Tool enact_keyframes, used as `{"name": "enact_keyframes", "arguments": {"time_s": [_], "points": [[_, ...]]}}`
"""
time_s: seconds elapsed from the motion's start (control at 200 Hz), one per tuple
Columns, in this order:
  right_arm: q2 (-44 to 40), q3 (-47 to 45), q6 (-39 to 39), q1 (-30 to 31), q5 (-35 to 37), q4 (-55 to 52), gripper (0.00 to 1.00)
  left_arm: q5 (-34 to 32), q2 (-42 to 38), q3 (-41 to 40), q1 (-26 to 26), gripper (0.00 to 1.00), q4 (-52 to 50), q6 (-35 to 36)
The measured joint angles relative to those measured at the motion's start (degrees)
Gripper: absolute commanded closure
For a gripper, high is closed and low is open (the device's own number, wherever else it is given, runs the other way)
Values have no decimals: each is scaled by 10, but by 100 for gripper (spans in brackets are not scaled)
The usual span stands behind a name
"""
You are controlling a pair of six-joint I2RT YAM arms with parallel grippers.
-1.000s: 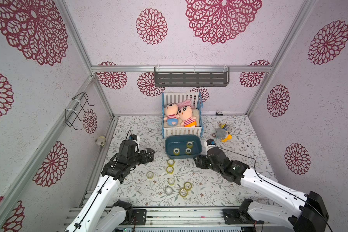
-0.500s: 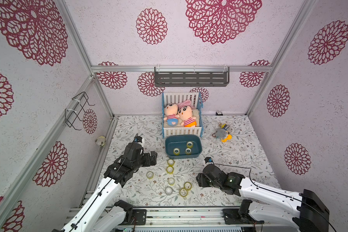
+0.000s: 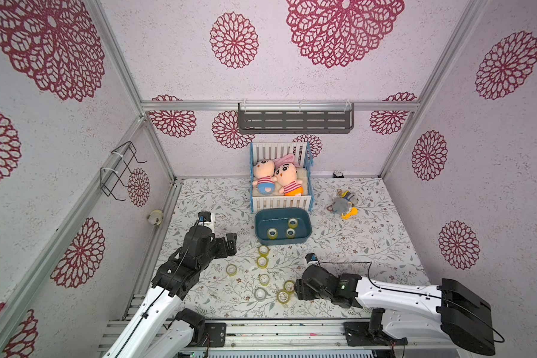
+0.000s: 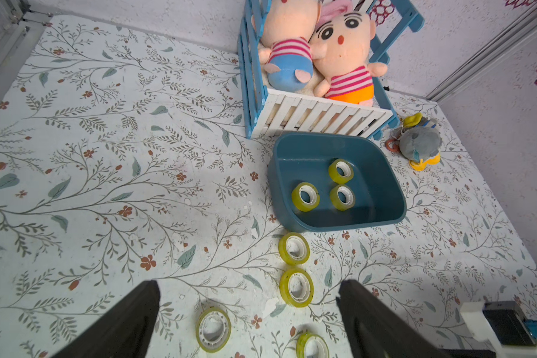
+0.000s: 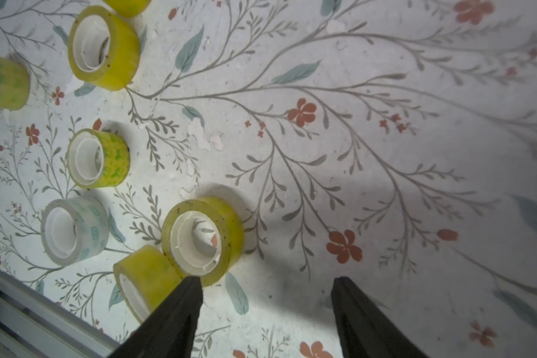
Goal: Put the transparent tape into the storage box
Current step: Move the tape to the center of the board.
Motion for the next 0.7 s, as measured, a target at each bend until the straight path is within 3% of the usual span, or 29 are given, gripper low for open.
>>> {"name": "enact_keyframes", "arguments": {"time_s": [0.701], "points": [[118, 54, 39, 3, 71, 28, 25, 22, 29, 0, -12, 3, -1, 0]]}}
